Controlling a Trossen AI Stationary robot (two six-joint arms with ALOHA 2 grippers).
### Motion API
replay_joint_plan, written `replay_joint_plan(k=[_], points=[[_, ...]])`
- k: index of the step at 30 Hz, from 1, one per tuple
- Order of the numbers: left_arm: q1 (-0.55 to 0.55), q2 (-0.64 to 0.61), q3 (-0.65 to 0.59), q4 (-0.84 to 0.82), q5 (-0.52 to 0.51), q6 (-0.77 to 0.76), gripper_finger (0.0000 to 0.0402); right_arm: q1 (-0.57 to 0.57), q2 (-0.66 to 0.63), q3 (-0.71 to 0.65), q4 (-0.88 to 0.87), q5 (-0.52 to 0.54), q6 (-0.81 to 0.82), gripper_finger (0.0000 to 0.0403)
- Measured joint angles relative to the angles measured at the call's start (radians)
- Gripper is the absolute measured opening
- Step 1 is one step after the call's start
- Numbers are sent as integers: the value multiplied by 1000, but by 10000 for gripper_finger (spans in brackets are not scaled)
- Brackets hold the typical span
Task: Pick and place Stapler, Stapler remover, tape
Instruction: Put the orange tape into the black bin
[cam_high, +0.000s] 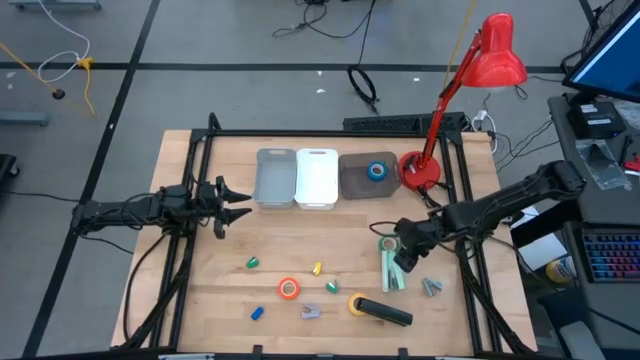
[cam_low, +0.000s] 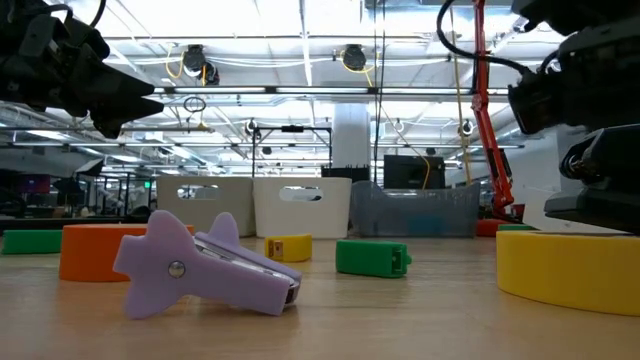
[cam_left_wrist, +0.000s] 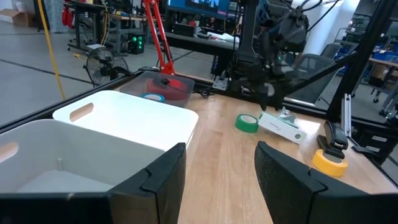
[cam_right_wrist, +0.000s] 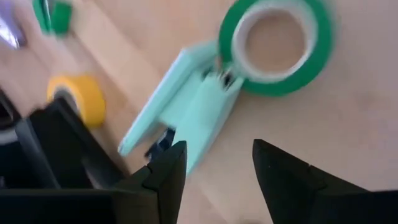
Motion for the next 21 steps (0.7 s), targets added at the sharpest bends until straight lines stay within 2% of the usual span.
replay_joint_plan(k=[6, 9, 17, 21], points=[[0, 0, 0, 0, 0, 0, 191, -14, -78, 0, -45, 188, 26, 176], [0, 0, 0, 0, 0, 0, 191, -35, -80, 0, -64, 249, 16, 176], [0, 0, 0, 0, 0, 0, 191, -94, -31, 0, -50, 211, -93, 176], [0, 0, 0, 0, 0, -1, 191, -94, -31, 0, 19, 193, -142, 176]])
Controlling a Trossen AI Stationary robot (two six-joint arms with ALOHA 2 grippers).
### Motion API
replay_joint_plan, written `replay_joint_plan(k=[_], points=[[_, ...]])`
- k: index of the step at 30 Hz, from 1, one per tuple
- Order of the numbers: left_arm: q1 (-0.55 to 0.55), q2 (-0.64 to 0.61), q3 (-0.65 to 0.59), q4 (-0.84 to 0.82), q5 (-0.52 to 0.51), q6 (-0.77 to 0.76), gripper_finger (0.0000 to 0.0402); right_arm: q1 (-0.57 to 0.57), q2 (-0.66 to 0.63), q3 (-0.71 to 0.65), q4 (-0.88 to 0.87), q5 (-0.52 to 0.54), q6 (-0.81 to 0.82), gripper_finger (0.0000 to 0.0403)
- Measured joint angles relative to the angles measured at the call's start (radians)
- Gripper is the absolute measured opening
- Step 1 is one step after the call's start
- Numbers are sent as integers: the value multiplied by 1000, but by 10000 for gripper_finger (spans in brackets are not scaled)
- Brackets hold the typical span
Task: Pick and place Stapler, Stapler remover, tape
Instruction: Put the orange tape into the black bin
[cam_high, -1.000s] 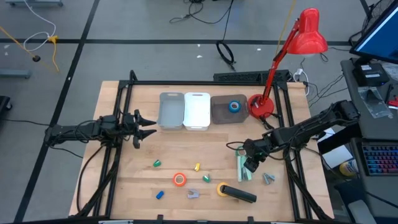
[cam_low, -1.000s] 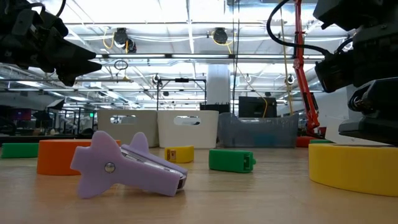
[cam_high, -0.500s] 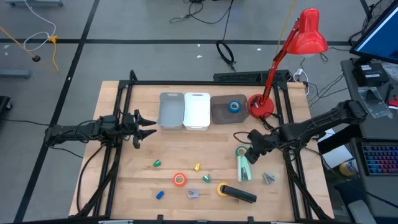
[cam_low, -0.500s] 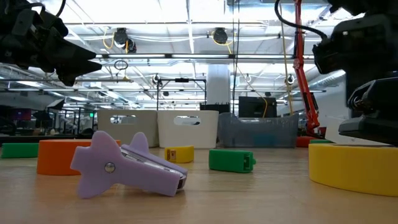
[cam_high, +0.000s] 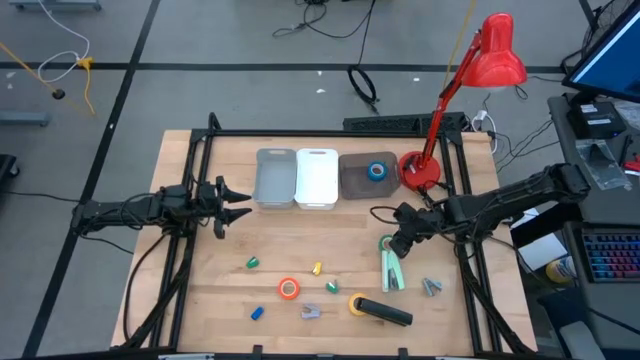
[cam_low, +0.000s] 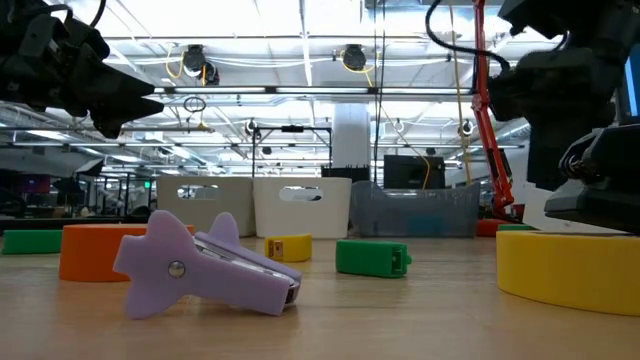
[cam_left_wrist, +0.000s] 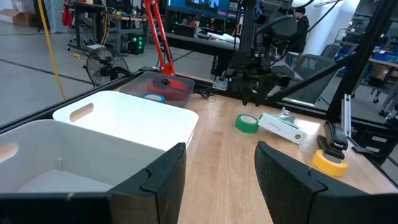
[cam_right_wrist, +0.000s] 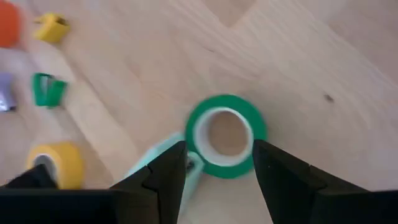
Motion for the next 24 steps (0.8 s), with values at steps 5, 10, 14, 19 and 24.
replay_joint_plan(k=[5, 10, 14, 19, 24], points=[[0, 0, 0, 1, 0, -9, 191, -1, 0, 0, 39, 4, -36, 176], [0, 0, 0, 1, 0, -79, 191, -1, 0, 0, 36, 5, -71, 176], [0, 0, 0, 16, 0, -134, 191, -2, 0, 0, 35, 54, -146, 176], [0, 0, 0, 144, 0, -202, 191, -38, 0, 0, 37, 87, -251, 176], [-1, 1, 0, 321, 2, -190, 191, -88, 0, 0, 44, 88, -365, 176]])
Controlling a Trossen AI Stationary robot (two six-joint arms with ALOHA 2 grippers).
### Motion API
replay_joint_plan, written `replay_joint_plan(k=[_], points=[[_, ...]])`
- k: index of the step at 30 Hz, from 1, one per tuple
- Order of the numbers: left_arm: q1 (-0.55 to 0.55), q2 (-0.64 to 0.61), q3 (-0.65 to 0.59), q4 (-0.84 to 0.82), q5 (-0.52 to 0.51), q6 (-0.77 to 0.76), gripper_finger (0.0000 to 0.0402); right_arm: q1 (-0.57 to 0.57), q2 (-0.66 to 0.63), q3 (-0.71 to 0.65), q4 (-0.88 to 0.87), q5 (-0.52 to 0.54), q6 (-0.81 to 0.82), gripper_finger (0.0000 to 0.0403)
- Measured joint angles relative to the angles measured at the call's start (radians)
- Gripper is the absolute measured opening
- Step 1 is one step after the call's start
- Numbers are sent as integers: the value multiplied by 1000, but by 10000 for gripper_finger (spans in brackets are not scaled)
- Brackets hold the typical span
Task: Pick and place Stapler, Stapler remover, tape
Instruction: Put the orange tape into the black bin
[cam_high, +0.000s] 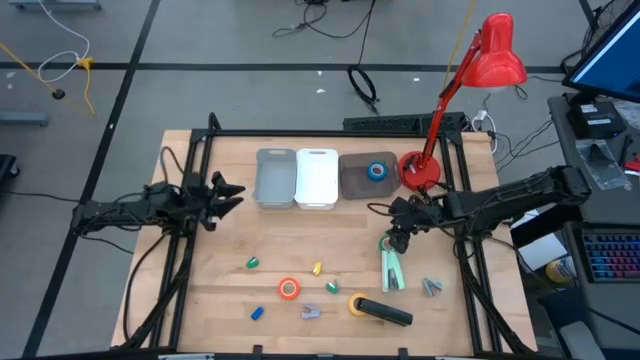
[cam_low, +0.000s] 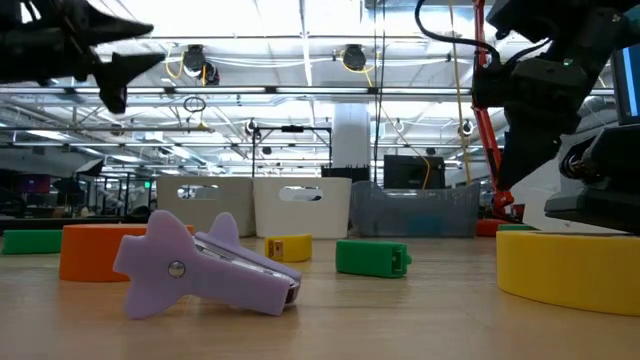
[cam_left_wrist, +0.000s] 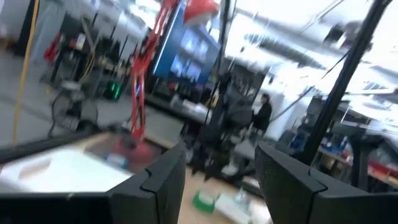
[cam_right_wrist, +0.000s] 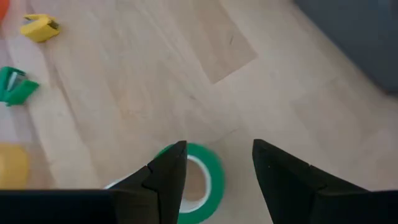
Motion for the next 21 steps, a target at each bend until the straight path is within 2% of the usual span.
replay_joint_plan(k=[3, 7, 12, 16, 21], points=[[0, 0, 0, 7, 3, 4, 191, -29, 0, 0, 8, 30, -50, 176], [0, 21, 0, -33, 28, -33, 191, -59, 0, 0, 6, 148, -76, 176], [0, 108, 32, -40, 34, -47, 191, -86, -1, 0, 9, 146, -91, 176], [0, 221, 123, -90, 36, -26, 191, -88, -1, 0, 38, 154, -152, 176], [0, 384, 294, -313, 37, -29, 191, -88, -1, 0, 128, 155, -251, 176]])
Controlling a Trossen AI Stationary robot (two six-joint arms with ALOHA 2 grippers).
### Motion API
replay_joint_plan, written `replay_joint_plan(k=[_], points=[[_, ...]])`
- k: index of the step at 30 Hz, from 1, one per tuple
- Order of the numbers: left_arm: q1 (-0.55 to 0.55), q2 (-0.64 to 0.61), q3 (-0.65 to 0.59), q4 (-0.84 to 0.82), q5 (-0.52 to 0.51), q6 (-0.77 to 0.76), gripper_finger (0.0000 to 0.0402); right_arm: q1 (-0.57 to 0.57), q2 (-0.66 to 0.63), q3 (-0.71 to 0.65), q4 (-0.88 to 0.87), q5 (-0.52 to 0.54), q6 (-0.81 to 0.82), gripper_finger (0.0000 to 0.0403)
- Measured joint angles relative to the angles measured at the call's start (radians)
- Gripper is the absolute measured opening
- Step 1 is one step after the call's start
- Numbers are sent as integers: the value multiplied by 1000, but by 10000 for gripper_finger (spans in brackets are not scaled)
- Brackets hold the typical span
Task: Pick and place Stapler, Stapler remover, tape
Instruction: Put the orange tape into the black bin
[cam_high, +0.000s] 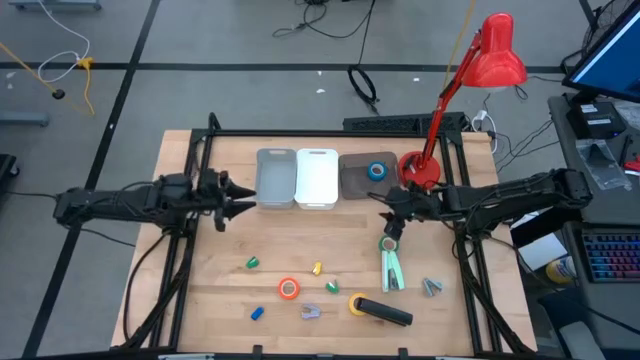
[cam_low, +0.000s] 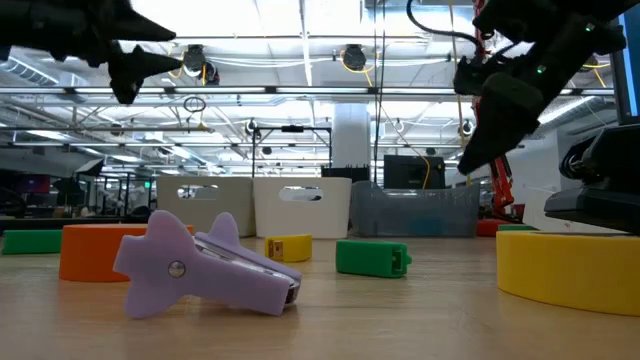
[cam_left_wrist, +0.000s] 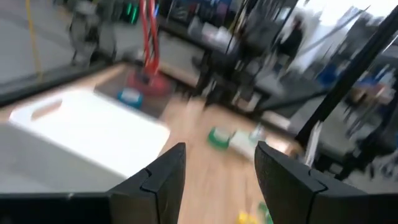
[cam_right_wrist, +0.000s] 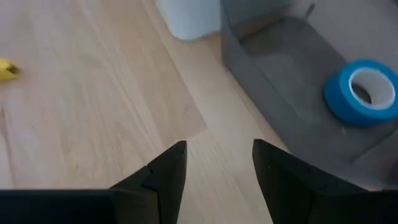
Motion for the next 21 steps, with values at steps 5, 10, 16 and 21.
replay_joint_plan(k=[5, 10, 16, 21], points=[[0, 158, 142, -111, 46, 12, 191, 0, 0, 0, 23, 53, -15, 176], [-2, 300, 250, -179, 112, 19, 191, -1, -1, 0, 27, 71, -26, 176], [-51, 483, 375, -314, 132, -1, 191, -1, -46, 0, 18, 70, -44, 176], [-99, 631, 445, -358, 179, -25, 191, -1, -122, 0, 11, 70, -79, 176]])
